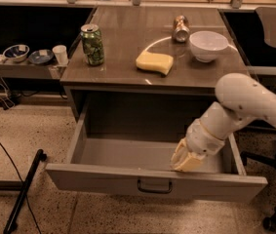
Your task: Open top drawer
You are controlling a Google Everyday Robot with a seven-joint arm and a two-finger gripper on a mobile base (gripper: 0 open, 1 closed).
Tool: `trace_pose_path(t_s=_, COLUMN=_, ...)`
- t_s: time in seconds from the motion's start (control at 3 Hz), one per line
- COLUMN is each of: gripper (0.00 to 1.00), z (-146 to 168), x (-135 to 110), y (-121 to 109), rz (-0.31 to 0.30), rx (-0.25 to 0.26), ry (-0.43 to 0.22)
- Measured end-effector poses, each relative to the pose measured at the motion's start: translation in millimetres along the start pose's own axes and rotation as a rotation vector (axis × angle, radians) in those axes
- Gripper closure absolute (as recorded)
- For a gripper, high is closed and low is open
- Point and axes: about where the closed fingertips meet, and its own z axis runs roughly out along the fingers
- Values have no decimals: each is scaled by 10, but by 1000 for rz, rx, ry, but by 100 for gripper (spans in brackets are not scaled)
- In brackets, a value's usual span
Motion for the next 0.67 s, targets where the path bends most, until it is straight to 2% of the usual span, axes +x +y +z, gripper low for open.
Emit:
trace_pose_path(t_s=0.33, gripper=100, z=-503, x=-77, y=275, rz=-44, rx=82, ry=-122)
trace_pose_path(t_s=0.67, gripper=100, z=-1038, x=-72, y=444, rz=-88, rx=231, ry=-245)
